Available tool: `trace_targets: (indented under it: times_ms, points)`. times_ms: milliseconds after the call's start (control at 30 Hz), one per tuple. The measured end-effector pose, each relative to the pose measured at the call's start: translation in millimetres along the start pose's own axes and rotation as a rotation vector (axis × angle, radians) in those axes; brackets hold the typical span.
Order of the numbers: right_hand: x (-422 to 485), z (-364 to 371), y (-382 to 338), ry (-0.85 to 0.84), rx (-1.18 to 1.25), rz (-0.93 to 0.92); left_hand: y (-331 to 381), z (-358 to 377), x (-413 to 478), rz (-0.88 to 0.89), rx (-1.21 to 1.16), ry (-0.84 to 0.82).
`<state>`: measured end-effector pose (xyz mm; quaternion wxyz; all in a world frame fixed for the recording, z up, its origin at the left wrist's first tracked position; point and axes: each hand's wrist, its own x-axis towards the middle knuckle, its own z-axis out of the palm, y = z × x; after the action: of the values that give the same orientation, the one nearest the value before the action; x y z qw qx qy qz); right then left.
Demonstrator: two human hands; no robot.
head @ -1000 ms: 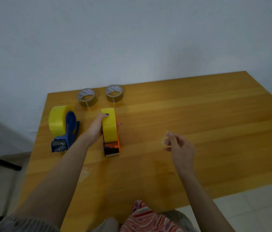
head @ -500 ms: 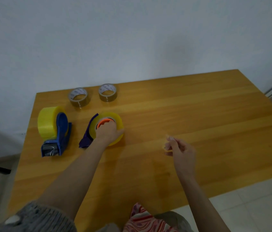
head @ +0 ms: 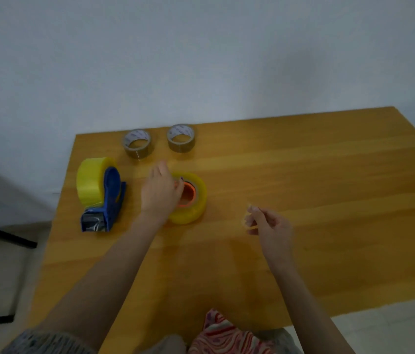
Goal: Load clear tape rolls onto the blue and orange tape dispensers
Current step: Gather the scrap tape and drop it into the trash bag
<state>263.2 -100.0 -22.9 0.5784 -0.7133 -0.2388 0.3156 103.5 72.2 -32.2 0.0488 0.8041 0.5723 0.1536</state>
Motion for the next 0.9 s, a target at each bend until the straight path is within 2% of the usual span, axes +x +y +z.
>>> trace_targets:
  times_ms: [100,200,267,333,400,467,567,700,767,900]
  points:
    - [3,16,-3,-0.055,0.006,0.000,-49,-19,12,-0.066,0.104,0.235]
    - [6,31,-3,-0.073,0.014,0.006,-92,-37,20,-0.199,-0.006,0.240]
    - [8,40,-5,-0.084,0.024,0.005,-111,-43,21,-0.352,-0.159,0.240]
    - [10,47,-7,-0.105,0.020,0.003,-121,-51,24,-0.589,-0.415,0.196]
    - [14,53,-11,-0.125,0.019,0.012,-131,-52,27,-0.826,-0.671,0.032]
    - [17,60,-14,-0.132,0.014,0.012,-143,-48,29,-0.944,-0.885,-0.107]
    - [17,67,-16,-0.138,-0.006,-0.015,-155,-43,31,-0.887,-1.071,-0.194]
    - [16,71,-19,-0.125,-0.009,-0.030,-163,-50,30,-0.820,-1.092,-0.303]
    - [16,72,-22,-0.116,-0.003,-0.035,-154,-52,28,-0.711,-0.960,-0.299]
    - [15,76,-23,-0.113,0.009,-0.036,-132,-41,23,-0.397,-0.397,-0.254]
